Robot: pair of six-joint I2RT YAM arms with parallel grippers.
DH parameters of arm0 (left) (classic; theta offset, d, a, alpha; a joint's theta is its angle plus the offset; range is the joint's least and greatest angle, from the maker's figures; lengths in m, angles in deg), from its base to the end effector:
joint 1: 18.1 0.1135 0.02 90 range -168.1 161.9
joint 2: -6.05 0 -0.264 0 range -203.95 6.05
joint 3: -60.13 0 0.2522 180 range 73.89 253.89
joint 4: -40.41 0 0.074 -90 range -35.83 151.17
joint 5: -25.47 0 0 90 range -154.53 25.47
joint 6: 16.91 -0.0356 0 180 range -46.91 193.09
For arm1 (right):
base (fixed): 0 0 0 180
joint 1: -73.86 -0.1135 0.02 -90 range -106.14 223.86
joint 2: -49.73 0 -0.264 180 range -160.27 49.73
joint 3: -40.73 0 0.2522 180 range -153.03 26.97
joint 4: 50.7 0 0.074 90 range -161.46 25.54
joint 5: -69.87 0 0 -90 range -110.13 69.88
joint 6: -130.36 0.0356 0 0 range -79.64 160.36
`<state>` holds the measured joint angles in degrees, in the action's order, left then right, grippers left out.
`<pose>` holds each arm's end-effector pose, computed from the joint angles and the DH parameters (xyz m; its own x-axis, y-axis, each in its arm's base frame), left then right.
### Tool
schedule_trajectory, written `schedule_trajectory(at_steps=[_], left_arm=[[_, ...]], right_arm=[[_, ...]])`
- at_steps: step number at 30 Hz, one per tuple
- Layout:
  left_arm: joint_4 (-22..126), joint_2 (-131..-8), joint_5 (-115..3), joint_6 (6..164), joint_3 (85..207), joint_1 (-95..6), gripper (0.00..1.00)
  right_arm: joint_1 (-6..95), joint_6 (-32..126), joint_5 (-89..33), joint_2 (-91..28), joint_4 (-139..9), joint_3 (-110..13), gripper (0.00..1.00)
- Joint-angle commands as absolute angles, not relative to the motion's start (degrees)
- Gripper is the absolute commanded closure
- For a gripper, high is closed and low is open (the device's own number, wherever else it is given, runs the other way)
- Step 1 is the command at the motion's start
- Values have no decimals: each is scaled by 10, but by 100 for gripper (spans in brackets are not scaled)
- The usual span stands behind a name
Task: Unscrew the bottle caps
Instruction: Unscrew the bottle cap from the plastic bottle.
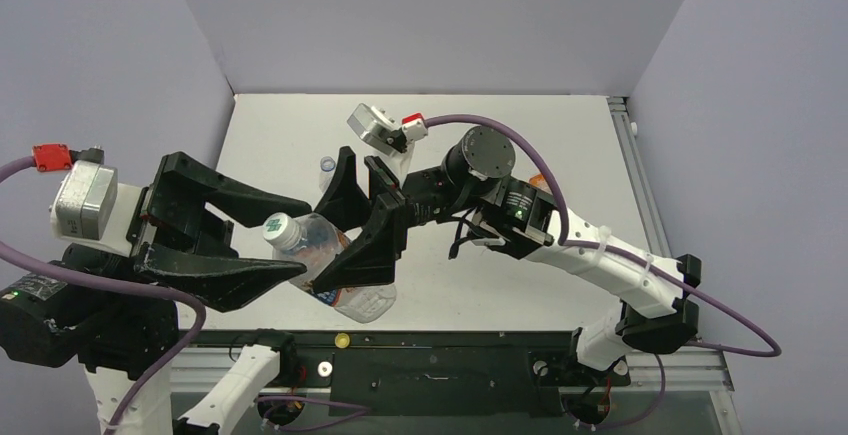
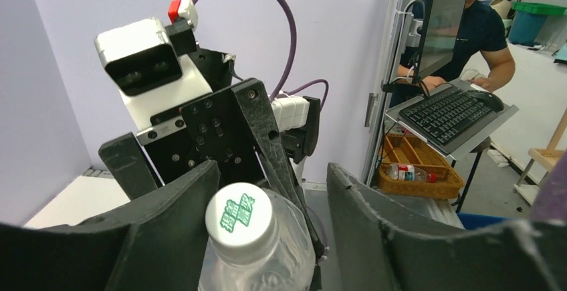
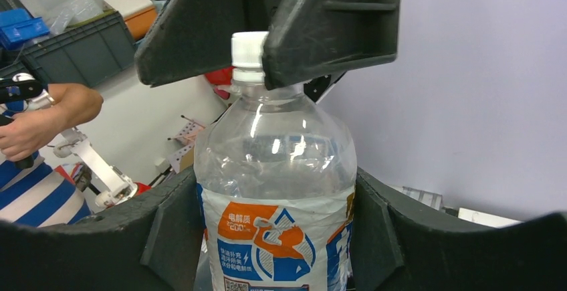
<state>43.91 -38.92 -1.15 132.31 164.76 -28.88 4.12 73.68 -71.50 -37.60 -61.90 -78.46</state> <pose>0.0046 -0.0333 0.5925 -0.0746 -0.3777 -0.9229 0.9942 0.0441 -0.0984 0.0819 0.3023 0.5443 -0.3587 0.0187 -0.9333 -0.7680 -0.5742 0.2837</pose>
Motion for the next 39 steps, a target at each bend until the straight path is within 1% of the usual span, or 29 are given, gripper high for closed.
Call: schedule_trajectory(at_steps=[1, 2, 3, 4, 5, 7, 9, 12, 13, 14, 15, 16, 18, 21, 23, 24, 25, 26, 27, 28, 29, 31, 34, 35, 38, 39], left_arm=[[409, -402, -9, 1320, 1669, -294, 53], [409, -402, -11, 1320, 1670, -294, 56], [407, -402, -12, 1321, 1671, -294, 62], [406, -402, -10, 1321, 1670, -294, 66], [404, -401, -10, 1321, 1668, -294, 75], [406, -399, -8, 1318, 1664, -294, 85], [409, -397, -5, 1316, 1659, -294, 86], [415, -397, -4, 1317, 1657, -294, 82], [419, -398, -4, 1316, 1656, -294, 83], [421, -400, -5, 1313, 1656, -294, 94], [432, -401, -8, 1304, 1658, -294, 98], [443, -405, -8, 1300, 1660, -294, 100], [470, -413, -6, 1292, 1667, -294, 100], [502, -421, -21, 1266, 1673, -292, 100], [516, -421, -37, 1247, 1672, -288, 100], [522, -420, -44, 1242, 1672, -286, 100], [526, -420, -54, 1233, 1672, -284, 100], [531, -419, -58, 1229, 1671, -282, 100], [534, -419, -66, 1220, 1670, -281, 100], [539, -419, -71, 1214, 1669, -278, 100], [540, -417, -79, 1202, 1667, -278, 100], [561, -417, -90, 1183, 1665, -277, 100], [595, -416, -104, 1144, 1664, -275, 100], [601, -416, -112, 1136, 1664, -275, 100], [632, -415, -131, 1097, 1665, -272, 100], [640, -415, -142, 1089, 1667, -272, 100]], right_arm=[[48, 750, -722, -384, -571, -807, 100], [50, 751, -722, -387, -570, -807, 100], [51, 754, -721, -388, -569, -807, 100], [52, 757, -720, -389, -564, -807, 100], [53, 763, -718, -389, -560, -806, 100], [56, 769, -717, -388, -546, -805, 100], [58, 771, -715, -386, -539, -805, 100], [59, 770, -714, -384, -532, -805, 100], [60, 768, -714, -383, -531, -805, 100], [60, 767, -711, -382, -531, -805, 100], [61, 764, -710, -381, -532, -805, 100], [62, 762, -705, -381, -533, -805, 100], [62, 744, -690, -378, -550, -807, 100], [61, 688, -639, -365, -626, -810, 100], [58, 639, -576, -352, -686, -811, 100], [54, 602, -517, -347, -704, -810, 100], [44, 585, -484, -338, -742, -809, 100], [36, 550, -415, -334, -751, -809, 100], [17, 533, -382, -328, -769, -810, 100], [-4, 504, -315, -326, -776, -811, 100], [-18, 488, -279, -326, -789, -815, 100], [-59, 447, -148, -331, -801, -824, 100], [-125, 389, -22, -343, -790, -828, 100], [-137, 377, 43, -346, -784, -829, 100], [-200, 305, 169, -374, -739, -835, 100], [-212, 273, 234, -381, -726, -840, 100]])
